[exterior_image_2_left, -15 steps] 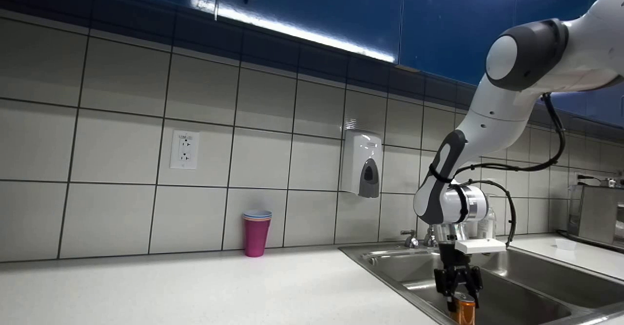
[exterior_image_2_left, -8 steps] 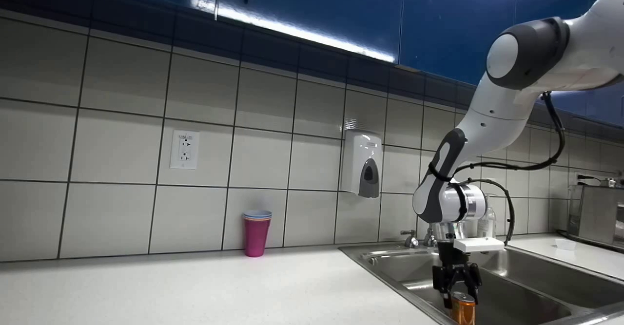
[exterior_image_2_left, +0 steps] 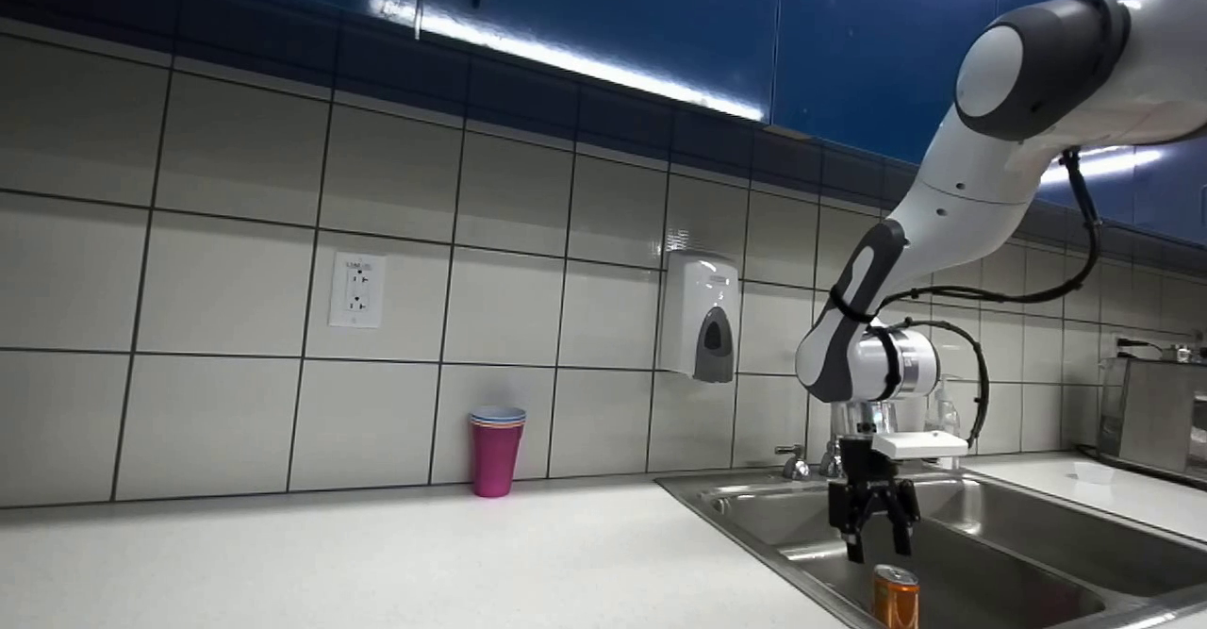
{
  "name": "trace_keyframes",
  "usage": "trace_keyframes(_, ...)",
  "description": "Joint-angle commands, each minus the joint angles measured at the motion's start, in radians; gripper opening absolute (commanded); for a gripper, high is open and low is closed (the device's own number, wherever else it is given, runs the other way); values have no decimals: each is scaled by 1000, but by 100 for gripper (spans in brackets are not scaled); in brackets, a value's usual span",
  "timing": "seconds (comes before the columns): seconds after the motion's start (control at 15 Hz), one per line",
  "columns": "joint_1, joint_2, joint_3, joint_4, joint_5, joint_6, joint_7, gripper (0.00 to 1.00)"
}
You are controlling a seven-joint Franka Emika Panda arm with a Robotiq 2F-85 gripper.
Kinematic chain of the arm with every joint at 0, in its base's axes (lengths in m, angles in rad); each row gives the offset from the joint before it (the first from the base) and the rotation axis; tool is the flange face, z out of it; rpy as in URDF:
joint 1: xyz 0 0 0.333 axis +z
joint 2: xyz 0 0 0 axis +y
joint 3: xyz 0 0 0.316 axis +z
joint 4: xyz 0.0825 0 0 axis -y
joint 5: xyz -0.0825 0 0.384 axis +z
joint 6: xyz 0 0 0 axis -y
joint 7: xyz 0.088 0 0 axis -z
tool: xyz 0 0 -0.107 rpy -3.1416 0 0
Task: Put the can in the left sink
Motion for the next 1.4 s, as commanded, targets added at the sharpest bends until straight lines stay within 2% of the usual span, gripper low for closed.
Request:
trace_keyframes(0.0,-17,-102,22,-84,-15,27,-32,100)
trace_keyframes(0.47,-2,-244,40,-210,-19,50,-89,100)
trace_keyframes(0.93,49,-429,57,-392,-67,77,-151,100)
trace_keyframes(1.33,77,-592,39,-585,-138,90,-220,100)
